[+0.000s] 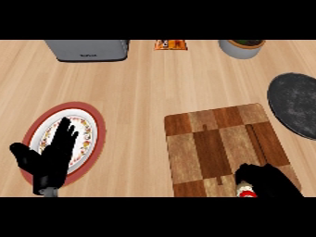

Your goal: Pick the cupcake from the cutting board and place it in the pan

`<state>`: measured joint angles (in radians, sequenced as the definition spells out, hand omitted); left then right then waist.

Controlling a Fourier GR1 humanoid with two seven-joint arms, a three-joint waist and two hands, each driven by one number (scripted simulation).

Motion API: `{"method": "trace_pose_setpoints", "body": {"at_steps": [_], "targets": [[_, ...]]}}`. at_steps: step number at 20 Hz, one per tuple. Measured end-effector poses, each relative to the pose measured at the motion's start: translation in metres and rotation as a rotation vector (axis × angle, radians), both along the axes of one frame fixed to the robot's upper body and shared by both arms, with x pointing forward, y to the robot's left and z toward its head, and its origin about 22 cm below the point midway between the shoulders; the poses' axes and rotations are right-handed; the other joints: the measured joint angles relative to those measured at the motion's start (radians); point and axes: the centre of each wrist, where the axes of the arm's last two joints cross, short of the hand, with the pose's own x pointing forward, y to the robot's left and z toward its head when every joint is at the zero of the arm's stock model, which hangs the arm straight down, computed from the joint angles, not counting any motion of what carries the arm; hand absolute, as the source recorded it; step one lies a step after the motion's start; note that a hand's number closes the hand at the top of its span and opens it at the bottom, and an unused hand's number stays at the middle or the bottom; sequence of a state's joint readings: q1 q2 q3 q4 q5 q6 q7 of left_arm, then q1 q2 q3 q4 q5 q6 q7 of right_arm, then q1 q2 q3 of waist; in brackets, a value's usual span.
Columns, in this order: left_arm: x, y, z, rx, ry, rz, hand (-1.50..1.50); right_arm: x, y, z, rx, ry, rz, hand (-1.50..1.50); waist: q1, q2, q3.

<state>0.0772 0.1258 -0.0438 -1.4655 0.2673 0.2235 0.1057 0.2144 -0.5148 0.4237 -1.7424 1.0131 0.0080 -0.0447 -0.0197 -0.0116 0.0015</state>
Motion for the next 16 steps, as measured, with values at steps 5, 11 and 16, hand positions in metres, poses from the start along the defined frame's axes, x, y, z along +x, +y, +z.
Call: {"method": "trace_pose_setpoints", "body": {"at_steps": [5, 11, 16], "targets": [[-0.003, -0.005, -0.002, 0.001, 0.005, 0.013, 0.00, -0.011, -0.007, 0.040, 0.101, -0.248, -0.069, 1.50, -0.010, 0.001, 0.001], [-0.002, -0.010, 0.000, 0.001, 0.012, 0.003, 0.00, -0.025, -0.017, 0.090, 0.229, -0.390, -0.201, 1.50, 0.000, 0.005, 0.001], [0.001, -0.010, -0.002, 0.006, 0.004, -0.008, 0.00, -0.017, -0.041, 0.115, 0.271, -0.401, -0.288, 1.50, 0.010, 0.007, 0.002]]}}
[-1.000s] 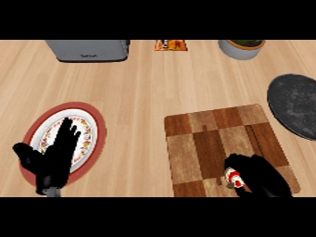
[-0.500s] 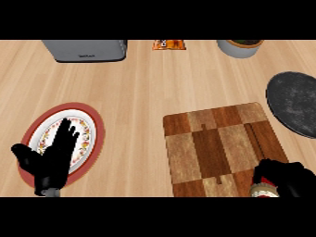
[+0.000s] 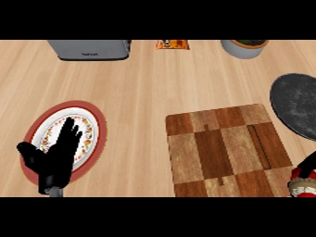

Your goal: Pick the cupcake from the cutting board and place it in the pan

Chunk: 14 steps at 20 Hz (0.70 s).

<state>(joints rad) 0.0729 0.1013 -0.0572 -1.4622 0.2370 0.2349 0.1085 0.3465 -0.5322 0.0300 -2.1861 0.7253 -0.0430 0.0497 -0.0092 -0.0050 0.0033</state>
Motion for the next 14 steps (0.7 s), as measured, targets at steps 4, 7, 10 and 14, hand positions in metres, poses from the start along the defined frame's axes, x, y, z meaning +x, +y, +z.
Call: {"method": "trace_pose_setpoints", "body": {"at_steps": [4, 7, 10, 14], "targets": [[0.005, -0.005, 0.000, -0.002, -0.004, -0.008, 0.00, 0.028, -0.020, 0.005, 0.074, -0.001, -0.035, 1.50, 0.009, 0.002, 0.000], [0.003, -0.001, 0.002, 0.000, -0.006, -0.014, 0.00, 0.055, -0.031, 0.005, 0.106, -0.004, -0.056, 1.50, 0.014, 0.003, 0.000], [0.001, -0.004, 0.000, 0.002, -0.007, -0.023, 0.00, 0.081, -0.048, 0.001, 0.094, -0.029, -0.099, 1.50, 0.019, 0.004, 0.000], [0.004, -0.010, 0.002, -0.011, -0.001, -0.029, 0.00, 0.119, -0.073, -0.016, 0.078, -0.055, -0.141, 1.50, 0.027, 0.007, 0.001]]}}
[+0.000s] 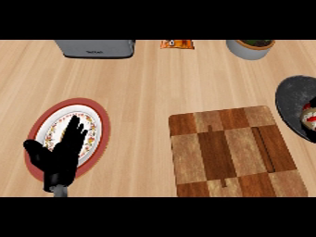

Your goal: Pick the cupcake from the cutting board and place it in the pan

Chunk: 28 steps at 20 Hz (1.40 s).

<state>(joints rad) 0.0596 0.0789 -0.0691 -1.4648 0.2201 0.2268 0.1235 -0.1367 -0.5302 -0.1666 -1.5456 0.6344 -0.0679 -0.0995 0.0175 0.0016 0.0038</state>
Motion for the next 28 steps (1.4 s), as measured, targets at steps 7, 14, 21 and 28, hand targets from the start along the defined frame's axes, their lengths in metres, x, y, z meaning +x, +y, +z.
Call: {"method": "trace_pose_setpoints", "body": {"at_steps": [7, 14, 21, 28], "targets": [[0.000, 0.003, 0.000, 0.004, -0.013, -0.023, 0.00, 0.057, -0.033, -0.029, 0.013, -0.001, -0.050, 1.50, 0.019, 0.005, 0.002], [0.007, -0.007, 0.003, 0.000, -0.018, -0.045, 0.00, 0.081, -0.059, -0.047, -0.022, 0.027, -0.134, -1.50, 0.043, 0.019, 0.003], [0.011, -0.013, 0.003, -0.002, -0.034, -0.065, 0.00, 0.087, -0.071, -0.058, -0.047, 0.174, -0.129, -1.50, 0.066, 0.029, 0.006], [0.013, -0.007, 0.006, -0.003, -0.029, -0.061, 0.00, 0.093, -0.070, -0.057, 0.209, 0.092, -0.020, -1.50, 0.061, 0.030, 0.009]]}}
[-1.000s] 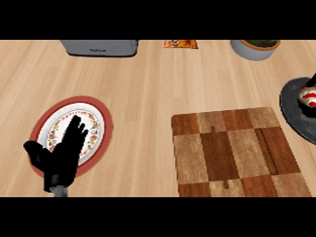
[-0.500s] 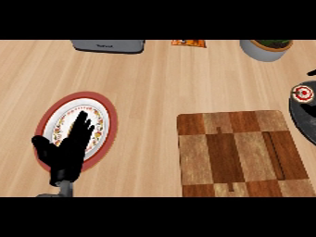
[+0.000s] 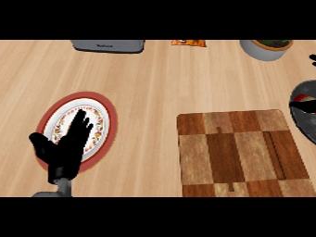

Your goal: Pick the cupcake from the cutting board and place it in the pan

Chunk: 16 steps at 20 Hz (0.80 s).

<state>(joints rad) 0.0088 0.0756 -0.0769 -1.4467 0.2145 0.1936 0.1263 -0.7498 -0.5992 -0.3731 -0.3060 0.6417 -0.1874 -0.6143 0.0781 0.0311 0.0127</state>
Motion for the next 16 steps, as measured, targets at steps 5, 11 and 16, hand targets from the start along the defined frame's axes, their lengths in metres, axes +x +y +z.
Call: {"method": "trace_pose_setpoints", "body": {"at_steps": [5, 11, 16], "targets": [[-0.001, 0.004, 0.000, 0.006, -0.003, 0.008, 0.00, -0.002, -0.013, 0.008, 0.285, -0.057, 0.044, -1.50, -0.010, -0.002, -0.001], [-0.005, 0.002, -0.003, 0.001, 0.006, 0.026, 0.00, -0.026, -0.054, 0.022, 0.557, -0.055, 0.098, -1.50, -0.023, -0.005, -0.001], [-0.005, 0.008, -0.002, 0.000, 0.006, 0.039, 0.00, -0.055, -0.088, 0.031, 0.668, -0.024, 0.138, -1.50, -0.035, -0.008, -0.001]]}}
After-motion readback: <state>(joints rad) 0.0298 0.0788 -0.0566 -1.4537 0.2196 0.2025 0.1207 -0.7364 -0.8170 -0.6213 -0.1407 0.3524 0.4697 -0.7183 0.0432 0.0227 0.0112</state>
